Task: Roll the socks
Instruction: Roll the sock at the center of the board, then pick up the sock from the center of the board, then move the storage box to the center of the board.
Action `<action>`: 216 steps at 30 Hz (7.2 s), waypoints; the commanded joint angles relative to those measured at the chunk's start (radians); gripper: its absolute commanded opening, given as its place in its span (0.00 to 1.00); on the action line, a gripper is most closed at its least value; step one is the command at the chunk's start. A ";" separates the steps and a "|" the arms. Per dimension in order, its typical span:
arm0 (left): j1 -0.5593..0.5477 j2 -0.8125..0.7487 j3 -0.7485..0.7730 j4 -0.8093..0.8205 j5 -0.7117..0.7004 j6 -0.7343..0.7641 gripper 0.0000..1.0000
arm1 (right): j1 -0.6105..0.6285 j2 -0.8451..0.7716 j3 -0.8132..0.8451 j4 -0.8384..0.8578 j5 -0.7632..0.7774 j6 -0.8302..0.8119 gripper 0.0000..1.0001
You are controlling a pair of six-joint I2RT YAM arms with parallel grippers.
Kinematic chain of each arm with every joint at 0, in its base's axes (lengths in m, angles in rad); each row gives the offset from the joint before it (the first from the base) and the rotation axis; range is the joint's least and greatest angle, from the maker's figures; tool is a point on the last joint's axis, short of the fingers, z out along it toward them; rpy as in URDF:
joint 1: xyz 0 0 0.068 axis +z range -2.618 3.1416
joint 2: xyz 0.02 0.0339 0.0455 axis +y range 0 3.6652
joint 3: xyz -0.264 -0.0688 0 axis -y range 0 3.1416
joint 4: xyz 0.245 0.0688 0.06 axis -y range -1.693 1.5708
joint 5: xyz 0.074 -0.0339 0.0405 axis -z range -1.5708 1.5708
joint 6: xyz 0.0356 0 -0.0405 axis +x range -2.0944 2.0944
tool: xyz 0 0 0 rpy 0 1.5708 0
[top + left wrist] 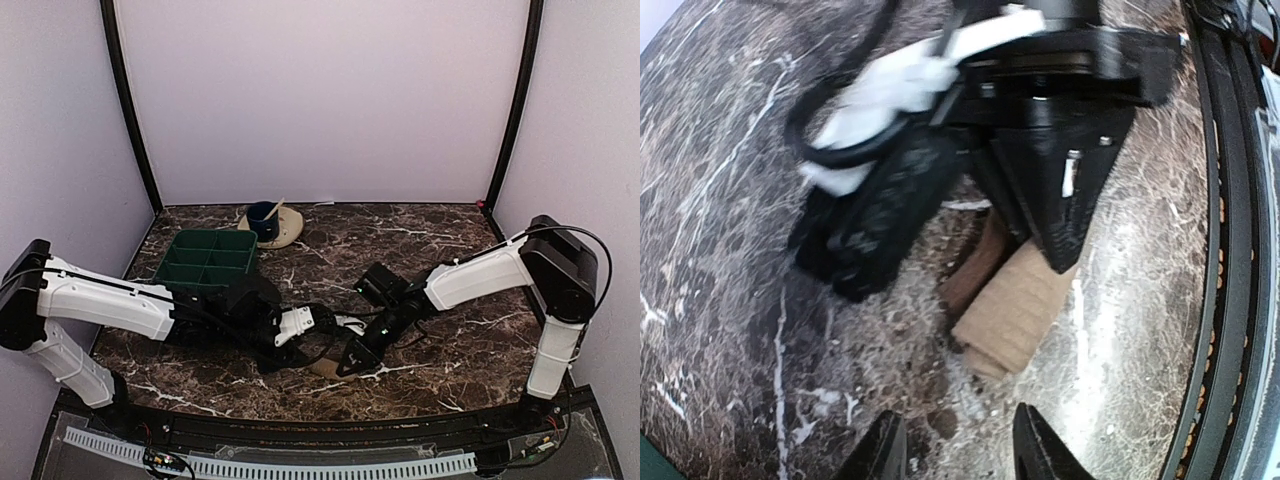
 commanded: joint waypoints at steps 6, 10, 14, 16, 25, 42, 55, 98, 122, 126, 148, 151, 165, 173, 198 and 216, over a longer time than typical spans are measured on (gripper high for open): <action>-0.107 0.069 0.005 0.065 -0.166 0.132 0.39 | -0.014 0.066 -0.006 -0.093 -0.051 0.016 0.01; -0.127 0.082 0.006 0.091 -0.193 0.180 0.40 | -0.018 0.076 0.003 -0.105 -0.062 0.011 0.01; -0.148 0.094 0.012 0.101 -0.202 0.226 0.40 | -0.019 0.089 0.017 -0.119 -0.069 0.002 0.01; -0.159 0.109 0.017 0.100 -0.207 0.241 0.40 | -0.021 0.096 0.024 -0.124 -0.072 -0.002 0.01; -0.194 0.156 0.038 0.123 -0.212 0.285 0.40 | -0.025 0.103 0.029 -0.131 -0.079 -0.009 0.01; -0.210 0.231 0.072 0.162 -0.219 0.334 0.41 | -0.027 0.118 0.040 -0.141 -0.094 -0.018 0.00; -0.212 0.293 0.102 0.202 -0.239 0.372 0.42 | -0.027 0.128 0.046 -0.149 -0.108 -0.026 0.00; -0.219 0.418 0.132 0.147 -0.205 0.395 0.00 | -0.046 0.097 0.002 -0.124 -0.107 -0.004 0.29; -0.188 0.357 0.090 0.160 -0.233 0.411 0.00 | -0.096 -0.052 -0.126 -0.051 -0.062 0.076 0.36; -0.179 0.333 0.080 0.164 -0.265 0.426 0.00 | -0.107 -0.085 -0.144 -0.041 -0.041 0.092 0.36; -0.022 0.037 0.062 0.050 -0.492 0.527 0.00 | -0.118 -0.193 -0.124 0.050 0.073 0.189 0.37; 0.016 -0.014 0.051 0.021 -0.516 0.544 0.00 | -0.118 -0.181 -0.100 0.063 0.089 0.193 0.37; 0.153 -0.176 0.023 -0.059 -0.591 0.588 0.00 | -0.109 0.113 0.337 0.194 0.151 0.364 0.37; 0.194 -0.243 0.007 -0.065 -0.641 0.586 0.00 | -0.063 0.361 0.720 0.156 0.257 0.501 0.39; 0.206 -0.343 0.021 -0.126 -0.670 0.462 0.00 | 0.077 0.681 1.268 -0.167 0.507 0.617 0.38; 0.206 -0.367 0.021 -0.135 -0.651 0.443 0.00 | 0.090 0.764 1.364 -0.285 0.527 0.624 0.26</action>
